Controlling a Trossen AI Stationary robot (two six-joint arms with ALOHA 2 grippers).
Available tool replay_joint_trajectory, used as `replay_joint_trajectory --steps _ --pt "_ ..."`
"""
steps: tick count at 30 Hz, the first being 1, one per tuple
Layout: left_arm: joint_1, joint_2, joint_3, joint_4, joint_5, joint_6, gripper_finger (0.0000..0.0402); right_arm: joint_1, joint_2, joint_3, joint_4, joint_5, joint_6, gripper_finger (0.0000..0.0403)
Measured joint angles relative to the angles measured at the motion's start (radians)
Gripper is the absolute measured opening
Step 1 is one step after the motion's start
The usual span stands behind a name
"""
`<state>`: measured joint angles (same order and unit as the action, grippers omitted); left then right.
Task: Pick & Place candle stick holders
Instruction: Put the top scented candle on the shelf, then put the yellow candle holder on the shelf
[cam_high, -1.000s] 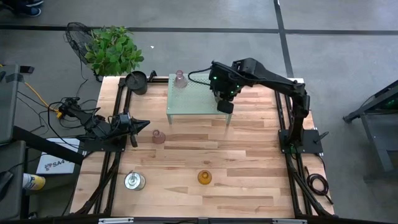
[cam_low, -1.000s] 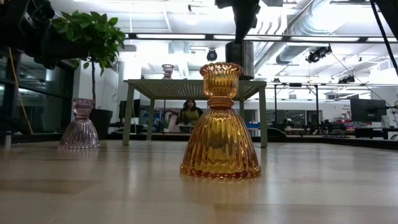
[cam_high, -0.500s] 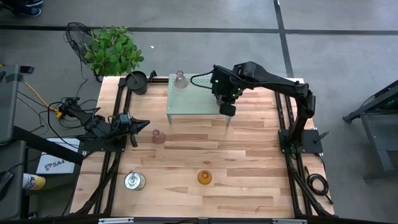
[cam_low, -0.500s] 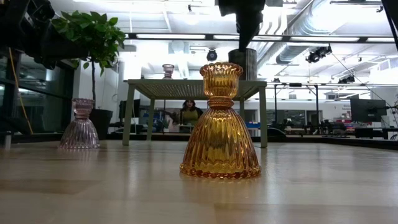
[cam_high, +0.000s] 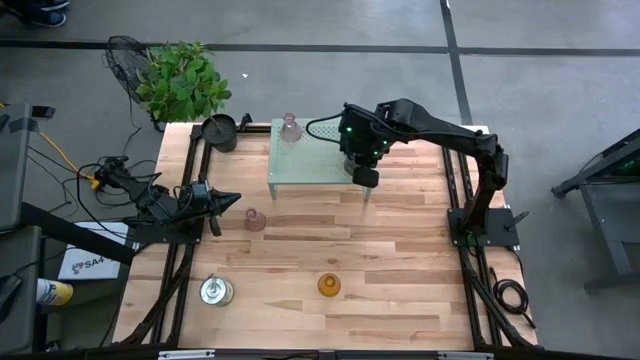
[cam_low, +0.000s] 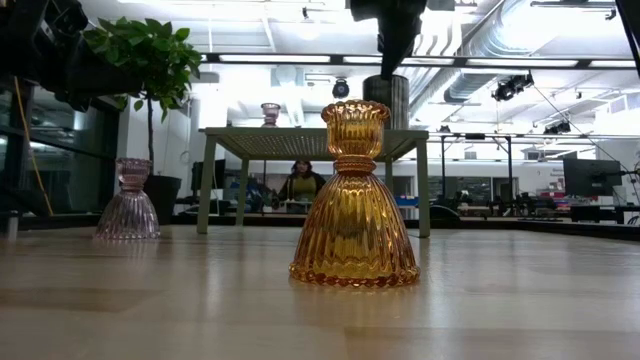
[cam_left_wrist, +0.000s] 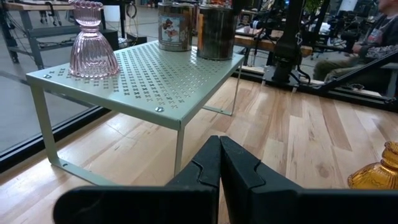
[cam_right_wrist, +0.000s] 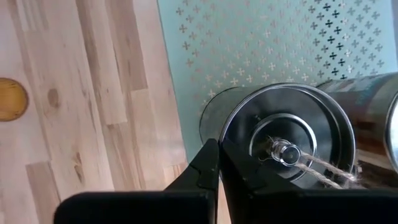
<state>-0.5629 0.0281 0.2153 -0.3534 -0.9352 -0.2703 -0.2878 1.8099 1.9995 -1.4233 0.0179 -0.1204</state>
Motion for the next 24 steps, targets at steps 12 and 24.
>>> replay_joint_trajectory --steps 12,24 --pt "0.000 0.000 0.000 0.000 0.000 0.000 0.0001 0.000 0.000 0.000 -0.011 0.003 -0.148 0.0036" --pt "0.000 0.000 0.000 0.000 0.000 0.000 0.0001 0.000 0.000 0.007 -0.023 0.046 -0.153 0.0098"
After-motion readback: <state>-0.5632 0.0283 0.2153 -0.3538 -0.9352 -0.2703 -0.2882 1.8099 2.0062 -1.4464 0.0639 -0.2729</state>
